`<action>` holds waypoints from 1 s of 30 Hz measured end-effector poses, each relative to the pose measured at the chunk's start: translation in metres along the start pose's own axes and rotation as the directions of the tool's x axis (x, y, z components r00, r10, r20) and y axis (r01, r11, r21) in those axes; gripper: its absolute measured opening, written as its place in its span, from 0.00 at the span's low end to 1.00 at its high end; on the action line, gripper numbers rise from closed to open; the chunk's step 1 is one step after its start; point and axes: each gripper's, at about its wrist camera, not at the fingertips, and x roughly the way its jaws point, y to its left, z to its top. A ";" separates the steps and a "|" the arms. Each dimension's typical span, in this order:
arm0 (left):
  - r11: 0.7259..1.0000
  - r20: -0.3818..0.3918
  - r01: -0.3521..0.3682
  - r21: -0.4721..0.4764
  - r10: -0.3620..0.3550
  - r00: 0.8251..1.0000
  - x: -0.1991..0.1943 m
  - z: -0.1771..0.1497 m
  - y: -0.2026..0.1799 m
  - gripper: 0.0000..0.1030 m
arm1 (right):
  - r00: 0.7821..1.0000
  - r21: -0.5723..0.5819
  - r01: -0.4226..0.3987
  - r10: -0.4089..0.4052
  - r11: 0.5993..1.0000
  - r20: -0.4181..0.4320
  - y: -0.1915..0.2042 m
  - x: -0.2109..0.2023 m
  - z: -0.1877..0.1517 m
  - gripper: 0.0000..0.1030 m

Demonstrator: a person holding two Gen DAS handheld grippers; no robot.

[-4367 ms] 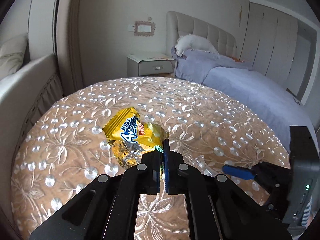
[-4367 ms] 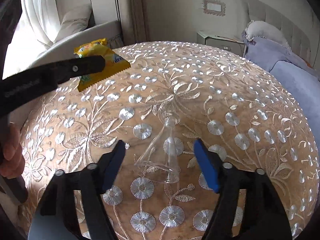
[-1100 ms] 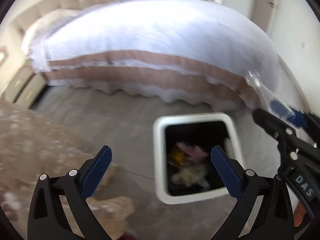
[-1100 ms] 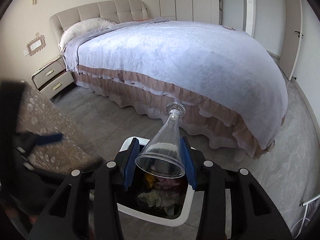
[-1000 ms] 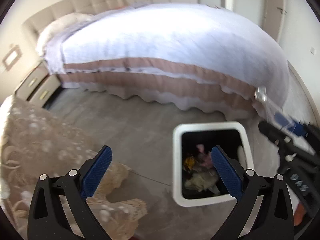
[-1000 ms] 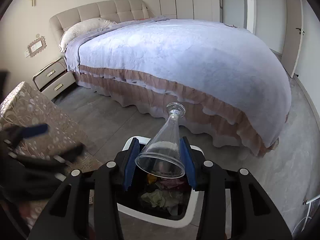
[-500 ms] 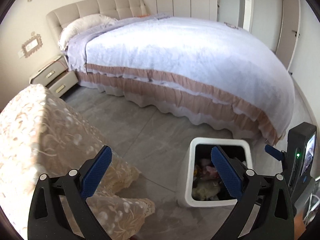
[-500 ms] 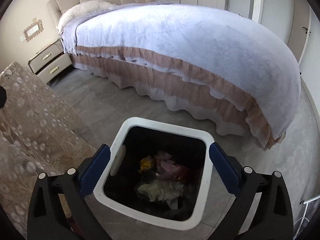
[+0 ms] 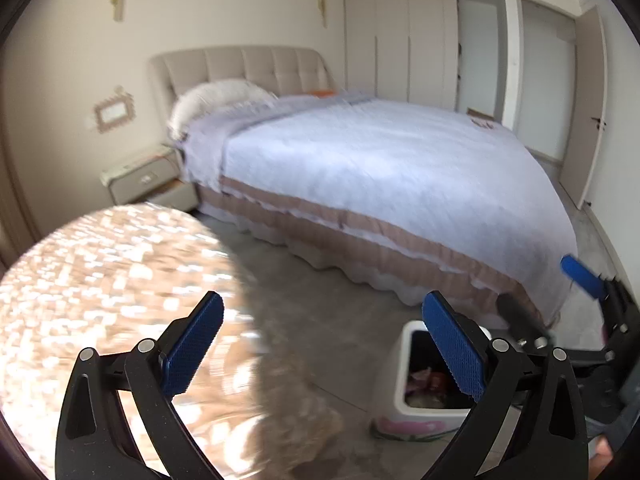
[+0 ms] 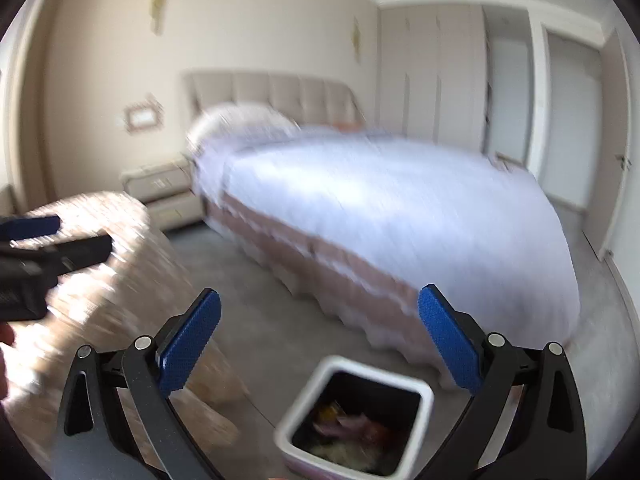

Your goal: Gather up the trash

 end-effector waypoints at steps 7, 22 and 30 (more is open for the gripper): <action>0.994 0.085 -0.077 -0.081 0.084 0.993 -0.083 -0.001 0.062 0.95 | 0.974 -0.089 -0.124 0.138 0.988 0.178 0.067 -0.056 0.035 0.95; 0.888 0.130 -0.400 -0.227 0.435 0.891 -0.225 -0.050 0.197 0.95 | 0.884 -0.152 -0.415 0.437 0.897 0.167 0.196 -0.115 0.061 0.95; 0.865 0.139 -0.439 -0.245 0.479 0.867 -0.257 -0.068 0.222 0.95 | 0.858 -0.209 -0.454 0.489 0.866 0.158 0.259 -0.145 0.063 0.95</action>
